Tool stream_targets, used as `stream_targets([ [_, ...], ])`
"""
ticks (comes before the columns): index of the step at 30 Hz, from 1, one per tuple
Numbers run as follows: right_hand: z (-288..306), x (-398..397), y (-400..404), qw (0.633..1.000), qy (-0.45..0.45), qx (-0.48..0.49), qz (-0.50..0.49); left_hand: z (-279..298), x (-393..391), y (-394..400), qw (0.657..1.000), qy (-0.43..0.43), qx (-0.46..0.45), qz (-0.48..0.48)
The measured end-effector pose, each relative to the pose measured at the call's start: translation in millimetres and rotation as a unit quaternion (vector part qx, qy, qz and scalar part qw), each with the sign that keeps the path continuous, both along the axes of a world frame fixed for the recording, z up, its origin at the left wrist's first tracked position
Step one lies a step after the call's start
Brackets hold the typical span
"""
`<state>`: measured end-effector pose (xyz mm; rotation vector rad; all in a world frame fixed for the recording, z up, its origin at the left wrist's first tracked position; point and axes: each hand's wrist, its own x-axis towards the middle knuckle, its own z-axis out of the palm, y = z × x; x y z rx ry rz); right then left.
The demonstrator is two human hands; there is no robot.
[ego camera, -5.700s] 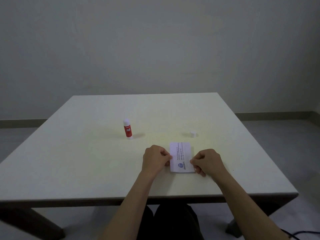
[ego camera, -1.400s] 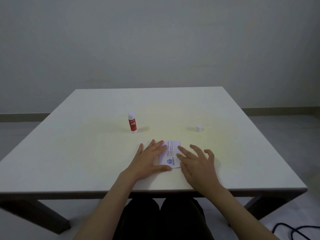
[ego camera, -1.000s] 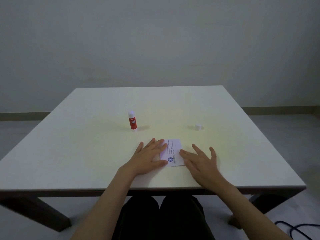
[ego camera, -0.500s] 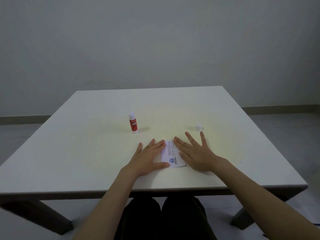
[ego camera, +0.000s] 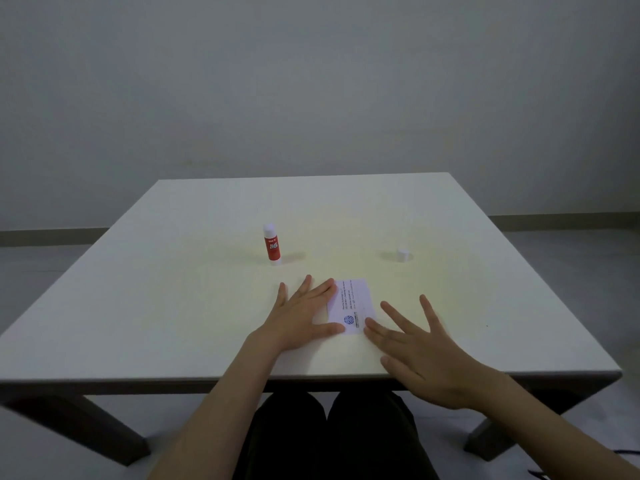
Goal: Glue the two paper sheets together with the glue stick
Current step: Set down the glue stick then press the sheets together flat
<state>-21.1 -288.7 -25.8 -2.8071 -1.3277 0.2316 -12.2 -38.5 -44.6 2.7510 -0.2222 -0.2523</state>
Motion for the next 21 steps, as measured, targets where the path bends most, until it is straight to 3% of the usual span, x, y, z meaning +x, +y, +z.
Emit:
stream_targets([
  [5, 10, 15, 7, 1.0, 0.013, 0.027, 0.009, -1, -1, -1, 1.0, -0.004, 0.009, 0.0],
  [8, -3, 30, 29, 1.0, -0.004, -0.005, 0.026, 0, -1, -1, 1.0, -0.004, 0.007, 0.001],
  [14, -4, 72, 40, 0.997, -0.03, -0.019, -0.068, 1, -2, -1, 1.0, 0.0, 0.007, 0.0],
  [19, -22, 27, 20, 0.997, -0.032, 0.017, 0.071, 0, -1, 0, 1.0, -0.005, 0.006, -0.001],
  [21, -19, 32, 14, 0.997, -0.021, 0.008, 0.069, 0, 0, -1, 1.0, -0.005, 0.013, -0.004],
])
